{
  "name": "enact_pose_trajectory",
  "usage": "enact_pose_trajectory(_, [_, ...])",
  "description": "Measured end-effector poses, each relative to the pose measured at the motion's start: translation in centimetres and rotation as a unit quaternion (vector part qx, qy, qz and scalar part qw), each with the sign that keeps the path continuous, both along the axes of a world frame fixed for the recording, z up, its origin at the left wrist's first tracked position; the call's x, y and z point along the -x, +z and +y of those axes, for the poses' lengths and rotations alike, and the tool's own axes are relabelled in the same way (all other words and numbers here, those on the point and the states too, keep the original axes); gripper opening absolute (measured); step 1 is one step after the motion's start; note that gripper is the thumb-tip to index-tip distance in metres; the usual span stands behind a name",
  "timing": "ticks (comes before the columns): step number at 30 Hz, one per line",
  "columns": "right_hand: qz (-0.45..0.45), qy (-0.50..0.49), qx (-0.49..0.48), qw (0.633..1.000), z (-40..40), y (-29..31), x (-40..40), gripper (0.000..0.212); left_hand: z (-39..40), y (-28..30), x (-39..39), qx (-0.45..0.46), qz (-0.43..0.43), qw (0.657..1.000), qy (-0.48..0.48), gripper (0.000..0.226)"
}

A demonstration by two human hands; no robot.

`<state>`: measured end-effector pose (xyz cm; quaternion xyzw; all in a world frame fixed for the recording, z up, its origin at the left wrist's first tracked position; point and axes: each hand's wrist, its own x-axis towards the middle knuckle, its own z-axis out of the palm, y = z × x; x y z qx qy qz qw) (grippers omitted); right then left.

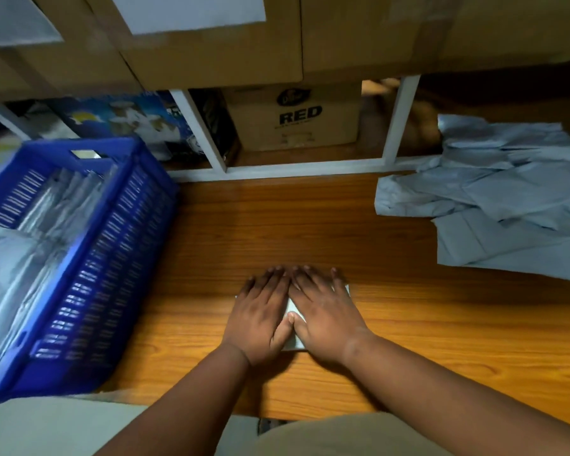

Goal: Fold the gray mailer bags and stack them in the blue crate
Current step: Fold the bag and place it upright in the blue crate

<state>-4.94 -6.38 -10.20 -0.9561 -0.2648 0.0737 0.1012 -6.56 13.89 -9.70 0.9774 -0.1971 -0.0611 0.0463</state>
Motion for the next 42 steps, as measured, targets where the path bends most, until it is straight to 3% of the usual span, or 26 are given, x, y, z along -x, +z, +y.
enact_pose_trajectory(12, [0.003, -0.007, 0.018, 1.000, -1.5, -0.3, -0.1, 0.082, 2.2, -1.4, 1.1, -0.003, -0.015, 1.000, 0.021, 0.081])
enact_pose_trajectory(18, [0.023, 0.008, 0.043, 0.999, -1.5, 1.0, -0.1, 0.105, 2.2, -0.2, 0.8, -0.012, 0.009, 1.000, 0.005, 0.092])
enact_pose_trajectory(23, [0.075, 0.043, 0.069, 0.994, -2.1, 2.9, -1.0, 0.117, 3.0, 1.7, 0.9, 0.037, 0.059, 0.997, 0.020, 0.091])
enact_pose_trajectory(26, [0.072, 0.062, 0.081, 0.992, -0.9, 5.1, -2.4, 0.098, 2.4, 4.6, 0.7, 0.016, 0.062, 0.996, 0.056, 0.075])
enact_pose_trajectory(32, [0.057, 0.094, 0.063, 0.992, 2.7, 12.0, -7.5, 0.030, 6.0, 11.7, -2.4, 0.071, 0.048, 0.988, 0.125, 0.026])
enact_pose_trajectory(37, [-0.014, 0.112, 0.007, 0.994, 9.1, 20.1, -12.5, 0.013, 12.3, 20.4, -5.6, 0.080, -0.061, 0.981, 0.166, 0.015])
enact_pose_trajectory(42, [-0.060, 0.142, -0.065, 0.986, 16.9, 27.3, -15.6, 0.016, 21.0, 28.4, -4.9, 0.063, -0.143, 0.966, 0.206, 0.021])
